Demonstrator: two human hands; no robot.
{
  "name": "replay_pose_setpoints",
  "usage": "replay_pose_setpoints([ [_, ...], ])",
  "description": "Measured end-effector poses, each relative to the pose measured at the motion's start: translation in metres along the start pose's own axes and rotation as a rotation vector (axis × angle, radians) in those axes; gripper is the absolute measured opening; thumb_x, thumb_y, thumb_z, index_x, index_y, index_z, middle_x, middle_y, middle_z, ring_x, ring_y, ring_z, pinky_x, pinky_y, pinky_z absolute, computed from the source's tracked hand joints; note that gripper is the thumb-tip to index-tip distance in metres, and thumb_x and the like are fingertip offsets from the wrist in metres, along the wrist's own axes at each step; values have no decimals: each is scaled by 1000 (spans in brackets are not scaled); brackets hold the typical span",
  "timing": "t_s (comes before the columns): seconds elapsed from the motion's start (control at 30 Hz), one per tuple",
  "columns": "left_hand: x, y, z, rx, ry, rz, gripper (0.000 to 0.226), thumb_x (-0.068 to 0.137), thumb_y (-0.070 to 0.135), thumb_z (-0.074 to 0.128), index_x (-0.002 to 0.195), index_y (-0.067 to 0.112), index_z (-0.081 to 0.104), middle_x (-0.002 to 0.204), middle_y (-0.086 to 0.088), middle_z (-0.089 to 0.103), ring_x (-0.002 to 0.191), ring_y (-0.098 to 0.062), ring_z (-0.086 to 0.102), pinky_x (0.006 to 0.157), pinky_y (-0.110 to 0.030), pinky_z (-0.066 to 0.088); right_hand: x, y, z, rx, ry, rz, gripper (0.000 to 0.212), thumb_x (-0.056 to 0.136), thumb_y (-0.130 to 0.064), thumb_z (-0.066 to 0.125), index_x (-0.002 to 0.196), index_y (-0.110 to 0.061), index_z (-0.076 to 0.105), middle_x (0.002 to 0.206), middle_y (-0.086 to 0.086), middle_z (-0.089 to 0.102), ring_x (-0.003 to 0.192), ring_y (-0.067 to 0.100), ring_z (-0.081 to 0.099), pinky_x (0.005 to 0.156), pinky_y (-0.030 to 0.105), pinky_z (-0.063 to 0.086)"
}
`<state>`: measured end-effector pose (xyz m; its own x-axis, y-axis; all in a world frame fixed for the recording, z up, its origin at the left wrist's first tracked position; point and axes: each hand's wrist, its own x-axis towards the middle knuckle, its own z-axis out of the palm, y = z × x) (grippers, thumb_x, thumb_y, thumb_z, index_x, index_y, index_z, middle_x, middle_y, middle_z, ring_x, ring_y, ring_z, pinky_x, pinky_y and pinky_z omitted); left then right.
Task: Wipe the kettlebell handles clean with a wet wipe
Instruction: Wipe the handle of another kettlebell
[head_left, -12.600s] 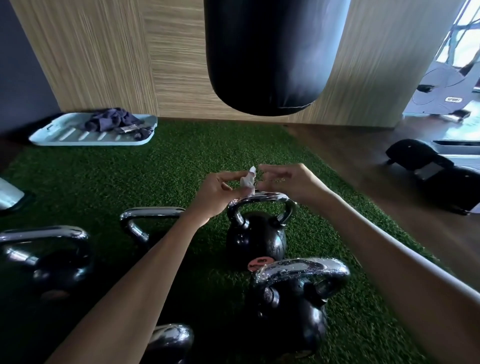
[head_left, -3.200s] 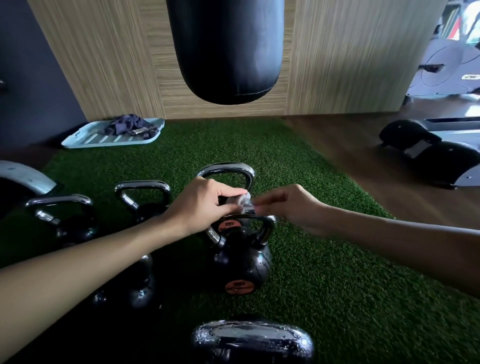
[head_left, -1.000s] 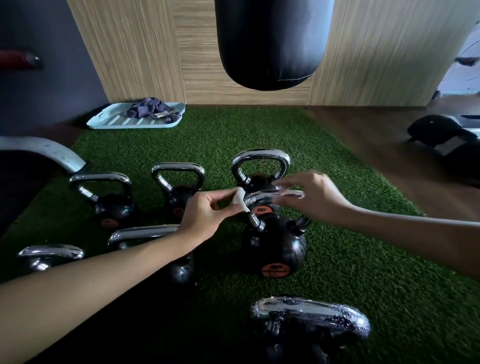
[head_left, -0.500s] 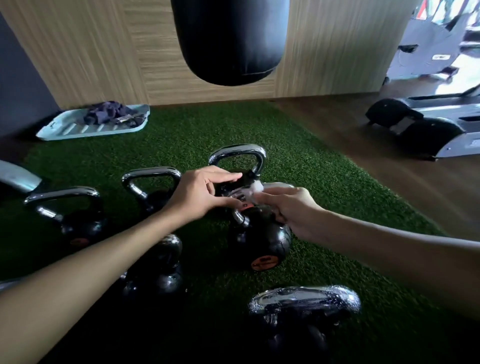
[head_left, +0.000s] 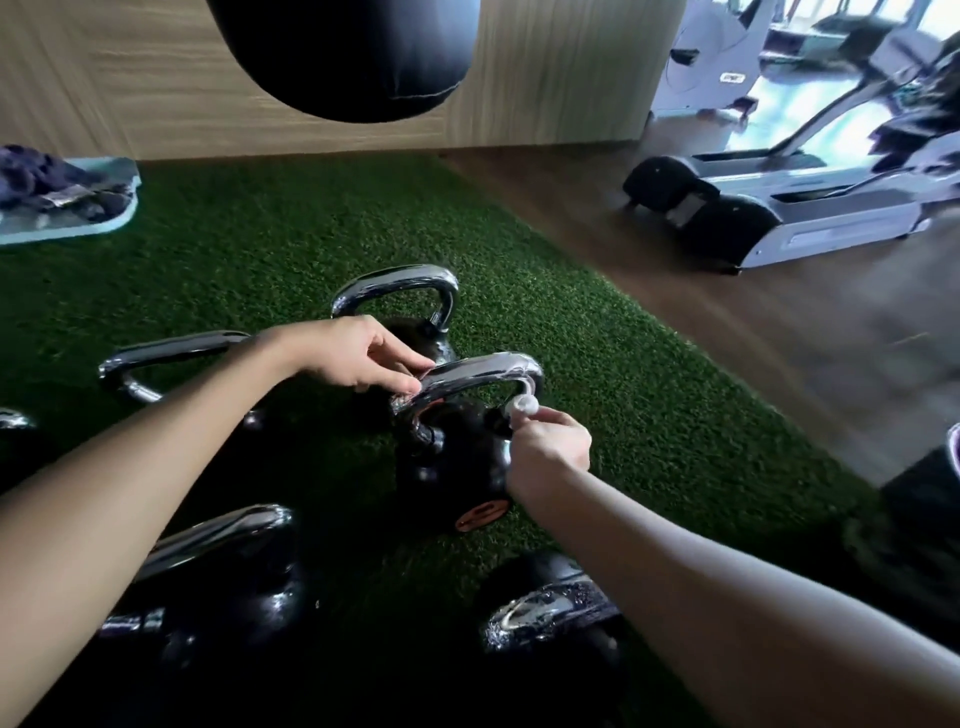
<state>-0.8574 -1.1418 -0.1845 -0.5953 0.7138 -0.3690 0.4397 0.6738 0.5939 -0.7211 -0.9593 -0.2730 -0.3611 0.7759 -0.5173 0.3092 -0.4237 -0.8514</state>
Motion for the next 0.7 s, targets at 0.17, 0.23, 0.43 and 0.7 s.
replay_pose_setpoints([
  [0.17, 6, -5, -3, -60, -53, -7, 54, 70, 46, 81, 123, 40, 70, 101, 18, 77, 96, 2, 68, 106, -25, 47, -9, 3, 10, 127, 174, 38, 7, 87, -22, 70, 84, -23, 77, 80, -3, 74, 70, 17, 68, 73, 29, 58],
  [0.23, 6, -8, -4, -50, -59, -14, 61, 61, 55, 81, 120, 41, 71, 102, 18, 77, 107, 4, 67, 115, -29, 39, -9, 6, 9, 140, 211, 31, 7, 87, -27, 71, 85, -24, 78, 78, -6, 73, 72, 17, 69, 79, 30, 59],
  [0.43, 10, -13, -6, -48, -91, -9, 62, 60, 61, 80, 119, 43, 72, 103, 20, 76, 106, 7, 66, 114, -28, 39, -6, 4, 8, 188, 177, -18, 12, 81, -27, 85, 92, -24, 80, 84, -9, 77, 76, 4, 70, 86, 20, 56],
  [0.7, 15, -18, -8, -85, -119, 13, 62, 62, 55, 82, 121, 38, 71, 107, 14, 77, 110, 5, 66, 115, -27, 38, -2, 1, 7, 163, 169, -57, 8, 84, -26, 82, 76, -26, 79, 70, -16, 73, 65, -5, 64, 76, 11, 54],
])
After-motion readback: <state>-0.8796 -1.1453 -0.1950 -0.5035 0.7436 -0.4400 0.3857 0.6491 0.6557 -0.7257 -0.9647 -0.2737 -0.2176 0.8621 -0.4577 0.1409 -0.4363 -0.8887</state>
